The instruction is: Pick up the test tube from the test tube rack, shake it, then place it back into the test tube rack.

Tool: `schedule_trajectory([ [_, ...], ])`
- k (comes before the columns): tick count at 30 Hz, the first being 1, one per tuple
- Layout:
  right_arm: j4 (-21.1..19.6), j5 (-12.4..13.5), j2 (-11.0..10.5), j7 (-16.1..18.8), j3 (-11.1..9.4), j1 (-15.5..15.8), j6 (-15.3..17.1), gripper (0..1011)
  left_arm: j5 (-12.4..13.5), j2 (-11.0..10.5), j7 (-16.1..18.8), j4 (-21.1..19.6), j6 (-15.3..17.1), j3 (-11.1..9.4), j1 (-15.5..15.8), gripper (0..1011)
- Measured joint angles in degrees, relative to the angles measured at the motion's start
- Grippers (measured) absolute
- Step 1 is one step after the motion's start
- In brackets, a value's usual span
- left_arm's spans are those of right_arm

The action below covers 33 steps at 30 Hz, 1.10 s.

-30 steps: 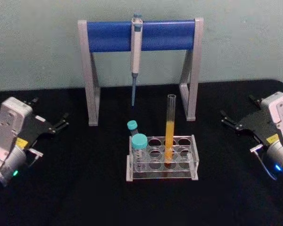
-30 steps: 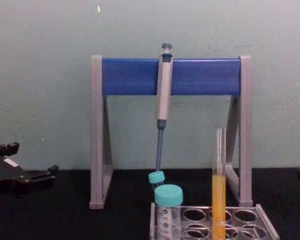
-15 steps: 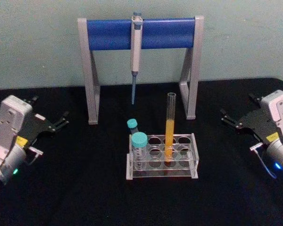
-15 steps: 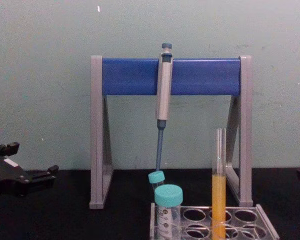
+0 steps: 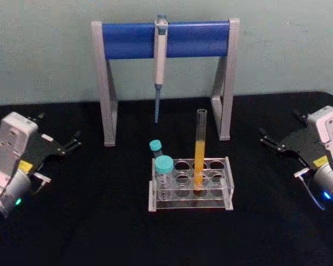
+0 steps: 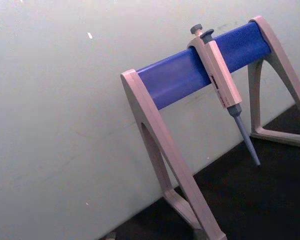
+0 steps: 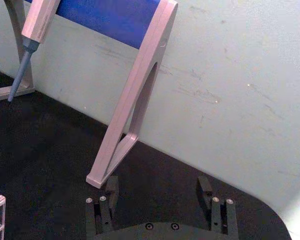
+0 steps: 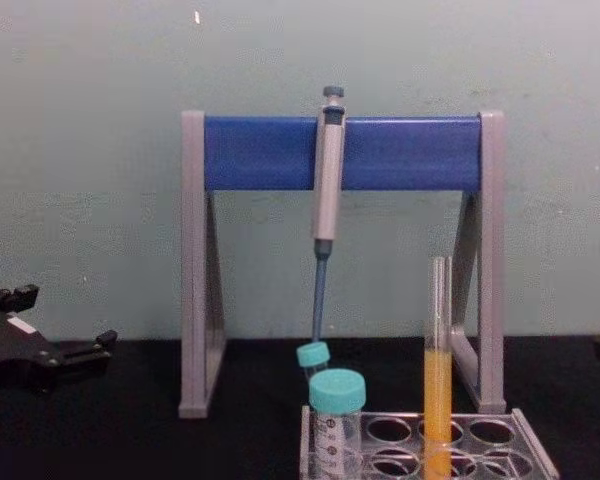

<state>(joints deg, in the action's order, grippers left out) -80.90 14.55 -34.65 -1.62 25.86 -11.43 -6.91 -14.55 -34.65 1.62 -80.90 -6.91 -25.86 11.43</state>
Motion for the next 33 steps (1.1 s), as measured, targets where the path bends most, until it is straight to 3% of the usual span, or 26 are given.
schedule_trajectory([
  [33,0.00,0.00,0.00,0.00,0.00,0.00,0.00,1000,0.00,0.00,0.00,0.00,0.00,0.00,0.00,1001],
])
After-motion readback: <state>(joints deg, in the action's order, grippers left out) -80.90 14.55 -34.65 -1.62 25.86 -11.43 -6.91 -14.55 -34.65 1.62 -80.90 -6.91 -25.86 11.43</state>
